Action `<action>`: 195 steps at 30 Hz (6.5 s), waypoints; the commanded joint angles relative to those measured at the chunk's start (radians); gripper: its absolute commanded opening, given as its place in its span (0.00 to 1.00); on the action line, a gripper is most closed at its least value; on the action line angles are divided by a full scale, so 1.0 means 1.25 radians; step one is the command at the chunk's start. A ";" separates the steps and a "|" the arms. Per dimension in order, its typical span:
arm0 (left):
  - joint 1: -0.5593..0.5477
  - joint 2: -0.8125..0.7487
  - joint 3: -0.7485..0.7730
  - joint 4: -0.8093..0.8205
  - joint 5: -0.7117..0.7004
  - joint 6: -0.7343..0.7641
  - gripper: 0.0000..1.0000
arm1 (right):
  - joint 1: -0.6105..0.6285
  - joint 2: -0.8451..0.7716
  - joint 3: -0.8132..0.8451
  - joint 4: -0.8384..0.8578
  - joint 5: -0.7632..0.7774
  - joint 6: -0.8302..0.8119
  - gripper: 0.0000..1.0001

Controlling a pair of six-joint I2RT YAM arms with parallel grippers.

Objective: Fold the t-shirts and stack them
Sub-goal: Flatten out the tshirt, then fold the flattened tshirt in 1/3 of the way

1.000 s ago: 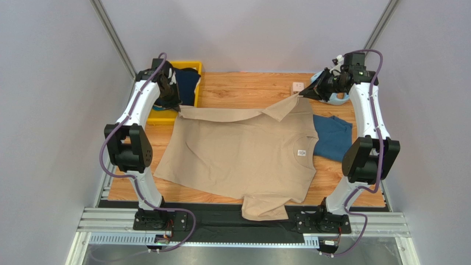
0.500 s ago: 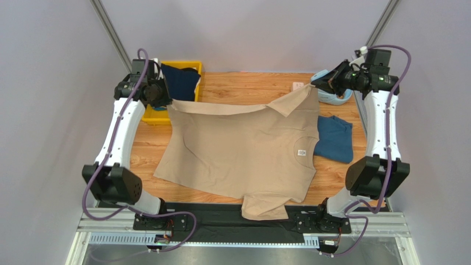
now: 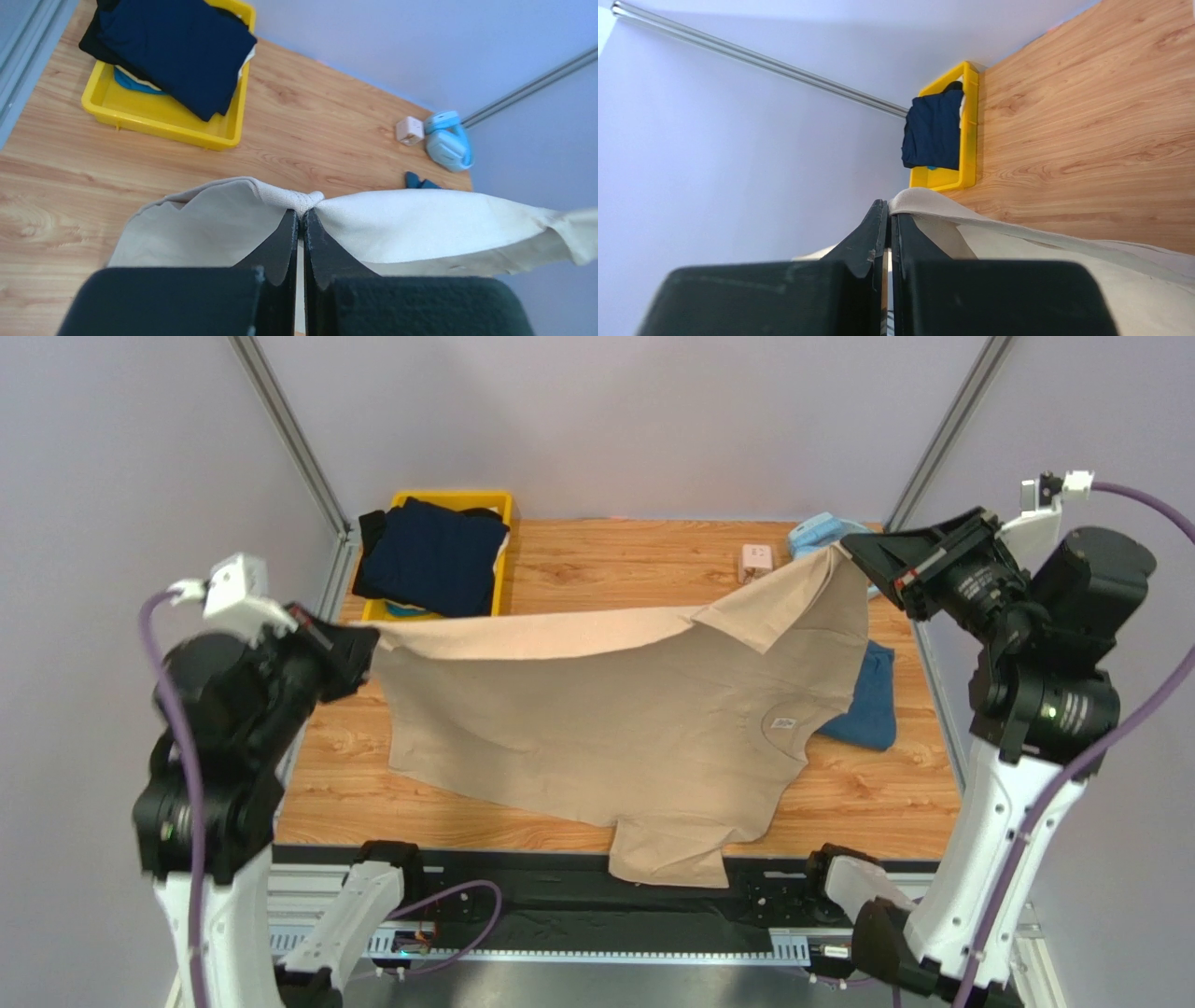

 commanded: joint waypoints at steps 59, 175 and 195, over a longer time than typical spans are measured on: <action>-0.022 0.130 -0.429 0.115 -0.233 0.084 0.00 | 0.187 0.257 -0.140 -0.082 0.252 -0.230 0.00; 0.022 0.773 -0.154 0.081 0.016 0.214 0.42 | 0.247 0.606 -0.231 -0.095 0.314 -0.321 0.27; 0.044 0.954 -0.114 0.069 -0.044 0.191 0.00 | 0.272 0.871 -0.135 -0.159 0.499 -0.334 0.00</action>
